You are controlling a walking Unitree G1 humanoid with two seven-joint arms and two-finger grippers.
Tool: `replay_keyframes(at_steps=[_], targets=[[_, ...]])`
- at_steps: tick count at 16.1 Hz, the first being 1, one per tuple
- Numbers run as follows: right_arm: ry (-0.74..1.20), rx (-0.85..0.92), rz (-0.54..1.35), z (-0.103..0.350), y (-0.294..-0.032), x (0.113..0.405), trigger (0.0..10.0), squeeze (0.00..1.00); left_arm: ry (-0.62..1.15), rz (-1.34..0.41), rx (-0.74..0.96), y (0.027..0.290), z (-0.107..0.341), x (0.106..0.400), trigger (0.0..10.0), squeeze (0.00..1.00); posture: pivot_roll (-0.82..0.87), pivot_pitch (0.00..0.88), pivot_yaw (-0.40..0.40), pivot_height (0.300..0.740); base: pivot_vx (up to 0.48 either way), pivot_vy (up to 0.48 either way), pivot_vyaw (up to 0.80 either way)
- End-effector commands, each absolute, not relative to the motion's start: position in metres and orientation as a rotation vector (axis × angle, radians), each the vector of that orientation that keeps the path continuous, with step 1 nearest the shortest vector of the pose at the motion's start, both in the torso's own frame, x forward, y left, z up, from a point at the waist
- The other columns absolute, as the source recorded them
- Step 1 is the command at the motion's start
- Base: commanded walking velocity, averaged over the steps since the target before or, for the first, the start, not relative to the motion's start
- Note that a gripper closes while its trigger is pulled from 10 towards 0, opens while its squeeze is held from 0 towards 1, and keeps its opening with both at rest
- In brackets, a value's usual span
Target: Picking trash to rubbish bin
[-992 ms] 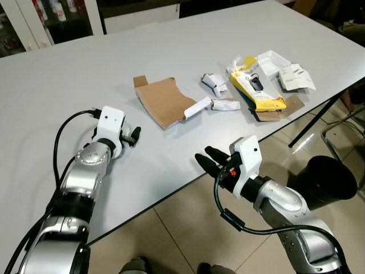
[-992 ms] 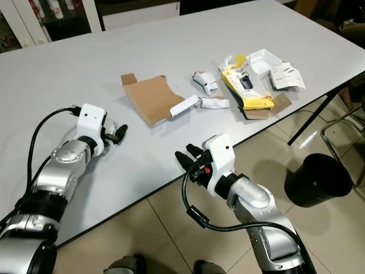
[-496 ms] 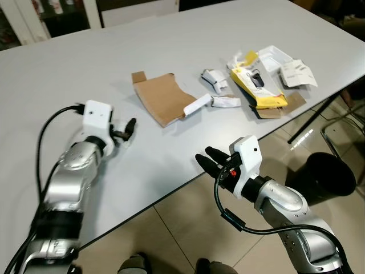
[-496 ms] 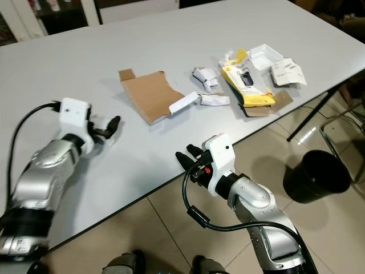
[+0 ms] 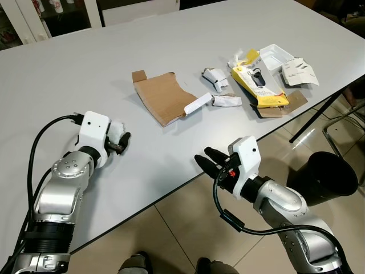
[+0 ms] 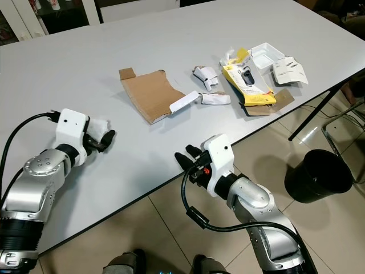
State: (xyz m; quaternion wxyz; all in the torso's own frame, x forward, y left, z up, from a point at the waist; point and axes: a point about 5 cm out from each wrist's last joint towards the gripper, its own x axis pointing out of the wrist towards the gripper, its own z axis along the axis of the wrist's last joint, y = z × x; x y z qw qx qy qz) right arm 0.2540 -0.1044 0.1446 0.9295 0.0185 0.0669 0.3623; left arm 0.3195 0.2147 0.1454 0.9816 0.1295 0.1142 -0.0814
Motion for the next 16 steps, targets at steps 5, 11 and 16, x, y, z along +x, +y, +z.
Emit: replay_keyframes(at_steps=[5,11,16], targets=[[0.087,0.07,0.808,0.151,-0.104,0.248,10.0,0.0,0.207,-0.173,0.233,0.214,0.149,0.321,0.0,0.0,0.0,0.145,-0.06,0.74,0.0,0.0,0.0],[0.091,0.095,0.972,0.152,-0.097,0.235,10.0,0.0,0.2,-0.187,0.202,0.211,0.149,0.32,0.0,0.0,0.01,0.126,-0.061,0.74,0.0,0.0,0.0],[0.088,0.078,0.961,0.151,-0.099,0.238,10.0,0.0,0.196,-0.216,0.185,0.207,0.149,0.32,0.0,0.0,0.01,0.117,-0.062,0.74,0.0,0.0,0.0]])
